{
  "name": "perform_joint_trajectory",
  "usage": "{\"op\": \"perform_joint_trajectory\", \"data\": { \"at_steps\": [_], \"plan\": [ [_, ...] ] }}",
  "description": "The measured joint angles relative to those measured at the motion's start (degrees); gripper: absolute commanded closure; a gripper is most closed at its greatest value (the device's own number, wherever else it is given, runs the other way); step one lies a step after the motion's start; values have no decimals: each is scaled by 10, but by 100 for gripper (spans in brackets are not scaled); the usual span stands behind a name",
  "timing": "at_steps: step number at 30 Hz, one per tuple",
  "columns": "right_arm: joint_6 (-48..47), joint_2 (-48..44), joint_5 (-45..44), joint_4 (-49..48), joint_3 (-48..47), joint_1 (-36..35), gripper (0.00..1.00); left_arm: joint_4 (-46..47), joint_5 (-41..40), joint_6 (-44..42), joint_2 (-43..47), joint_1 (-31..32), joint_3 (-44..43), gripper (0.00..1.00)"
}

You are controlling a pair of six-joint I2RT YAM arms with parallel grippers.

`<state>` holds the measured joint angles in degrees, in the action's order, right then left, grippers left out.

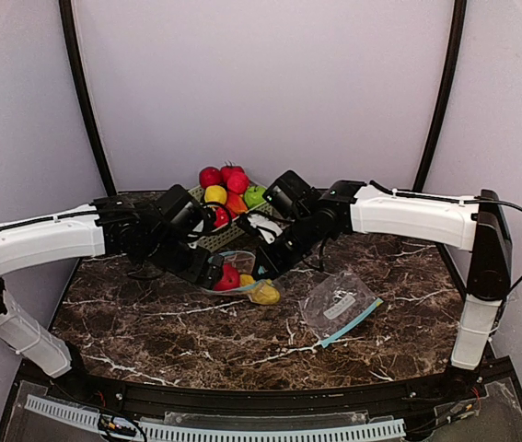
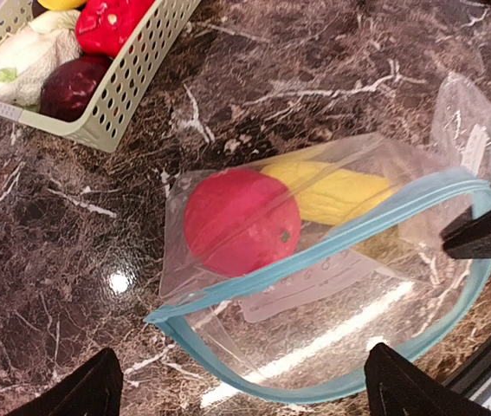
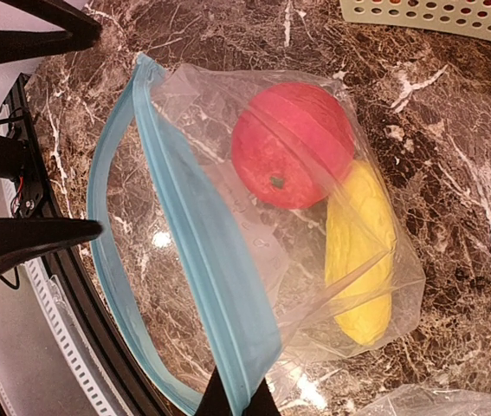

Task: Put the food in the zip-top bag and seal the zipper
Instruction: Place the fake fruit in the zipper food storage bag.

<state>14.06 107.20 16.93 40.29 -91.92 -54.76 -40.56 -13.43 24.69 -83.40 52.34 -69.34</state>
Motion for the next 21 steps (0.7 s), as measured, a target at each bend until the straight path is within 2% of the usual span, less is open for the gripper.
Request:
{"op": "perform_joint_trajectory", "data": {
  "at_steps": [7,12,21],
  "plan": [
    [0,0,2,0,0,0,100,28,39,0,64,-11,1,1],
    [-1,-2,9,-2,1,0,100,28,57,-2,103,-42,2,1],
    [-3,-24,25,-10,21,0,100,-21,91,-70,134,-180,-17,1]
  ]
}}
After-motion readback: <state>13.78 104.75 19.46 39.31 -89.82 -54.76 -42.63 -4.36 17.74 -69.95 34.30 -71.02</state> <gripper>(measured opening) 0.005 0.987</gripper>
